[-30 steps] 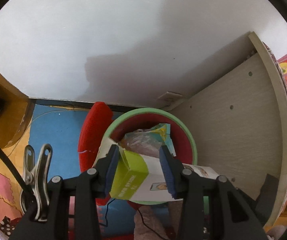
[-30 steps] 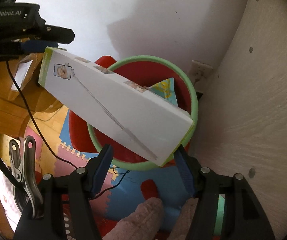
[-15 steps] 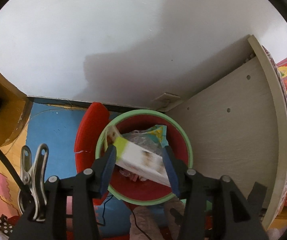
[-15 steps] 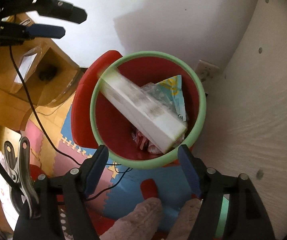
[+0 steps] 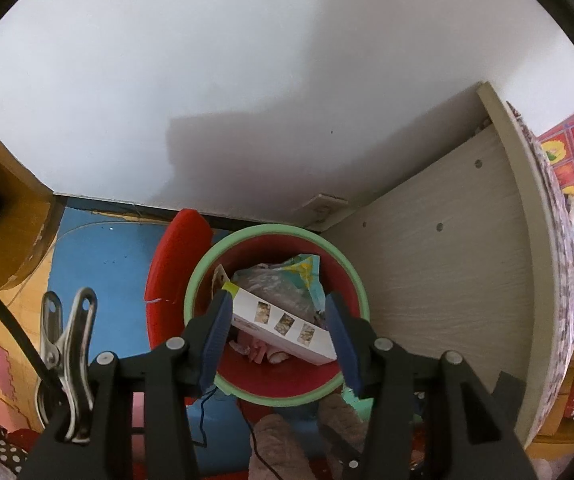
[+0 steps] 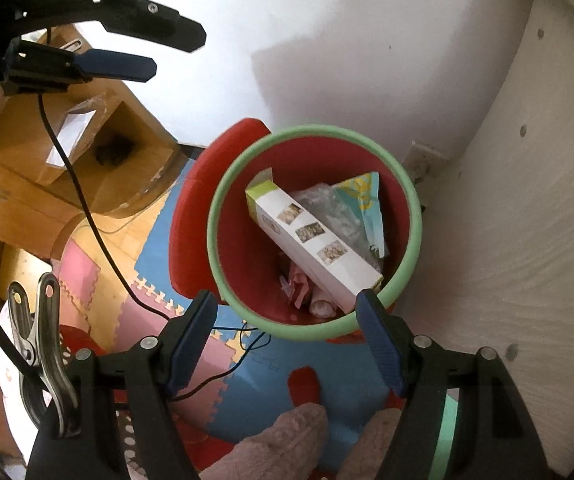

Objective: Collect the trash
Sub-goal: 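Move both grippers away from the bucket back toward the bed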

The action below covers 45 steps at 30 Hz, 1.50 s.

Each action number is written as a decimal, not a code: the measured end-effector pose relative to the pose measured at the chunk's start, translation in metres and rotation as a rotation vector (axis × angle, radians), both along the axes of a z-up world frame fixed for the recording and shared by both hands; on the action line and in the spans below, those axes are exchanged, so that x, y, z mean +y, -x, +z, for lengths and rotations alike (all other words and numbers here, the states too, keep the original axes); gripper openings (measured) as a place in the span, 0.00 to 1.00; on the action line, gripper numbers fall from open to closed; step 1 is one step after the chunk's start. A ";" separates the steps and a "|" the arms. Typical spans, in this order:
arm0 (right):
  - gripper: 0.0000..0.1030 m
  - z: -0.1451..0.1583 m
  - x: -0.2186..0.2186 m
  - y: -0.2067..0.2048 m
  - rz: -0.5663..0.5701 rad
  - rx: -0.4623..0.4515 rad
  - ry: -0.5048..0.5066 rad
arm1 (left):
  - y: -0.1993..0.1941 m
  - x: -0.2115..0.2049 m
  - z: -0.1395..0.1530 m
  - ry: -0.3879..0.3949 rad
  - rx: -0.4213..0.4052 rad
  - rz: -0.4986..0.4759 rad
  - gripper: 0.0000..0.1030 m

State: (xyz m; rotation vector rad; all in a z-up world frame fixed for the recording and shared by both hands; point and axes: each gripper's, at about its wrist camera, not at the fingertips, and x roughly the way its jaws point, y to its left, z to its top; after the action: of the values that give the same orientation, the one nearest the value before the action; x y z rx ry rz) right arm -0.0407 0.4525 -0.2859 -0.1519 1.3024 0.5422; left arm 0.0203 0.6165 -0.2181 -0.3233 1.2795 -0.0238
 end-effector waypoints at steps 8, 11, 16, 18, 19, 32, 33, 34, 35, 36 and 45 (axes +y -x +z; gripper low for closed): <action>0.71 0.042 0.000 0.010 0.031 -0.057 -0.012 | 0.015 -0.007 0.025 -0.031 -0.027 0.010 0.49; 0.71 0.062 0.000 0.016 0.061 -0.087 -0.024 | 0.023 -0.012 0.035 -0.027 -0.032 0.013 0.49; 0.71 0.092 -0.004 0.025 0.092 -0.124 -0.027 | 0.037 -0.017 0.058 -0.022 -0.050 0.039 0.49; 0.71 0.103 -0.007 0.026 0.097 -0.136 -0.028 | 0.043 -0.019 0.068 -0.030 -0.059 0.044 0.49; 0.71 0.110 -0.009 0.026 0.099 -0.143 -0.030 | 0.047 -0.020 0.074 -0.036 -0.064 0.044 0.49; 0.71 0.184 -0.055 0.030 0.043 -0.200 -0.081 | 0.084 -0.047 0.128 -0.067 -0.108 0.053 0.52; 0.71 0.189 -0.060 0.031 0.034 -0.203 -0.086 | 0.086 -0.052 0.132 -0.076 -0.104 0.050 0.55; 0.71 0.195 -0.066 0.033 0.025 -0.206 -0.092 | 0.088 -0.055 0.134 -0.082 -0.101 0.049 0.57; 0.71 0.200 -0.072 0.034 0.017 -0.211 -0.095 | 0.090 -0.059 0.136 -0.084 -0.102 0.043 0.57; 0.71 0.204 -0.077 0.036 0.010 -0.217 -0.097 | 0.092 -0.065 0.139 -0.087 -0.103 0.031 0.58; 0.71 0.237 -0.130 0.047 -0.070 -0.248 -0.139 | 0.111 -0.110 0.166 -0.096 -0.128 -0.002 0.58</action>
State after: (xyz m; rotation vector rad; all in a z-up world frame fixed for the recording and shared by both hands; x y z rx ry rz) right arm -0.0872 0.3223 -0.0485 -0.0562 1.0214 0.5343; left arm -0.0907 0.5066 -0.0518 -0.2342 1.1501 0.0157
